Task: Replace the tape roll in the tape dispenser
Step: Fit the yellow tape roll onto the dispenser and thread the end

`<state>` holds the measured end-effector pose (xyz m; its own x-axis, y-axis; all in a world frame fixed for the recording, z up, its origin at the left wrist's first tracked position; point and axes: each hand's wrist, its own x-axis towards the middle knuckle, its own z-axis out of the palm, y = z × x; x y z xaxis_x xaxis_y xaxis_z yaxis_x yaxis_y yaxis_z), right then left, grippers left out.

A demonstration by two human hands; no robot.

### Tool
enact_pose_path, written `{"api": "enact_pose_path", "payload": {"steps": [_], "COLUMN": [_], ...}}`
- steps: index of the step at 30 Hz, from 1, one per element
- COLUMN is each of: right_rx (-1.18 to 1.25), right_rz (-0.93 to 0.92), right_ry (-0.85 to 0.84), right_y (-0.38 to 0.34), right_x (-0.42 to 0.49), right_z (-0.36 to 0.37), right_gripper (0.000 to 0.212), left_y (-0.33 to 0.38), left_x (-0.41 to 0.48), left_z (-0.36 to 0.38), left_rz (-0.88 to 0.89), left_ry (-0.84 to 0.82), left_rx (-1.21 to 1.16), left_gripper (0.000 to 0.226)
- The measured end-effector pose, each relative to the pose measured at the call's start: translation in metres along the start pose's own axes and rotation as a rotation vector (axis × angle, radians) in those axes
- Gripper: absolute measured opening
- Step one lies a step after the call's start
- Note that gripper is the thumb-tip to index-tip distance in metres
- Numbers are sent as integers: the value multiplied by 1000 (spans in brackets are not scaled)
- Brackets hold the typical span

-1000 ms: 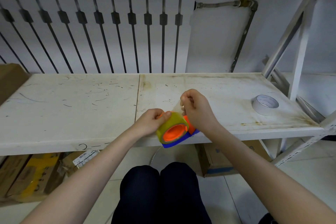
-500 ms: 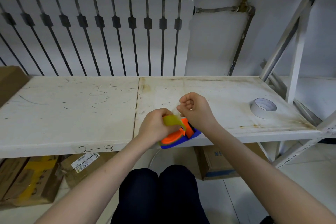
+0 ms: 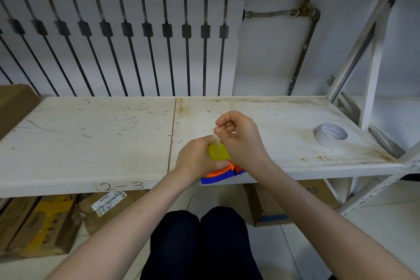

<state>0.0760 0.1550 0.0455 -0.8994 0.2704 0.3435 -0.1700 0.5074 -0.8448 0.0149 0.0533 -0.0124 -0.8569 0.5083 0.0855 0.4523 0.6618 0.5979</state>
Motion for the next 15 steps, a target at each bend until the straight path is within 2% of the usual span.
{"api": "enact_pose_path", "payload": {"steps": [4, 8, 12, 15], "right_rx": [33, 90, 178, 232], "right_rz": [-58, -106, -111, -131], "right_ry": [26, 59, 181, 283], "right_y": [-11, -19, -21, -21], "right_x": [0, 1, 1, 6], "right_z": [-1, -4, -13, -29], "right_gripper": [21, 35, 29, 27], "left_y": [-3, -7, -6, -10], "left_x": [3, 5, 6, 7], "left_z": [2, 0, -7, -14], "left_rz": [42, 32, 22, 30], "left_ry": [10, 34, 34, -24], "left_rx": [3, -33, -68, -72], "left_gripper": [41, 45, 39, 56]}}
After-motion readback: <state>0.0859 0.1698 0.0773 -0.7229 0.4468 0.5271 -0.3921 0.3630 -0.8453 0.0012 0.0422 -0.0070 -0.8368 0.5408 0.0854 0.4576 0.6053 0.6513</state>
